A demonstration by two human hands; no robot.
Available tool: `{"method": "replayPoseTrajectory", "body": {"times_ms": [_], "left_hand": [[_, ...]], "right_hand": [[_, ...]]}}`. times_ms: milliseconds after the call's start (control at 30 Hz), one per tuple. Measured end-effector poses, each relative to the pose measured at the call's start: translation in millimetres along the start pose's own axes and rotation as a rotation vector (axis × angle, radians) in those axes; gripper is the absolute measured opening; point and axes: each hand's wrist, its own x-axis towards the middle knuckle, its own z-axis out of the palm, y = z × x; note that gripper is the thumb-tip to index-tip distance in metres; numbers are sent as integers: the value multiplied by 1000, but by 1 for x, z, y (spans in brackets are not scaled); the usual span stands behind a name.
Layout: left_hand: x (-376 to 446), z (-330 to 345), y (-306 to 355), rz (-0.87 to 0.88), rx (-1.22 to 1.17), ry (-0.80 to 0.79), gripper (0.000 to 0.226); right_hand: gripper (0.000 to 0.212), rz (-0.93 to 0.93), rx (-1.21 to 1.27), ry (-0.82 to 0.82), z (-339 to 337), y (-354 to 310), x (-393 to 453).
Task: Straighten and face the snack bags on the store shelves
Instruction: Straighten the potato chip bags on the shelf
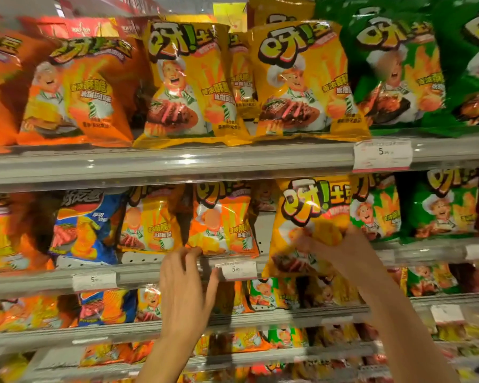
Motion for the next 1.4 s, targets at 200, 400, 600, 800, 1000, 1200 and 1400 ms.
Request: {"method": "replayPoseTrajectory", "body": {"times_ms": [200,400,600,800,1000,1200,1400], "left_hand": [[-4,11,-1,26,38,-26,51],[-6,21,-6,40,88,0,55],[-7,30,-7,16,98,29,56],[-8,30,-4,3,94,53,55],[-7,23,-2,-11,61,20,55],[-8,11,-11,50,-26,-10,49],[-8,-12,-42,71,-77,1,43]], "right_hand": [[44,-133,-175,30,9,-11,52],[39,-71,-353,-81,18,9,74],[40,-264,-147,-180,25,21,77],[31,-412,-59,-145,27,36,79],[70,-166,-174,-144,24,31,74],[64,-329,-254,38,23,42,50],[66,-394,-329,417,41,31,26]]}}
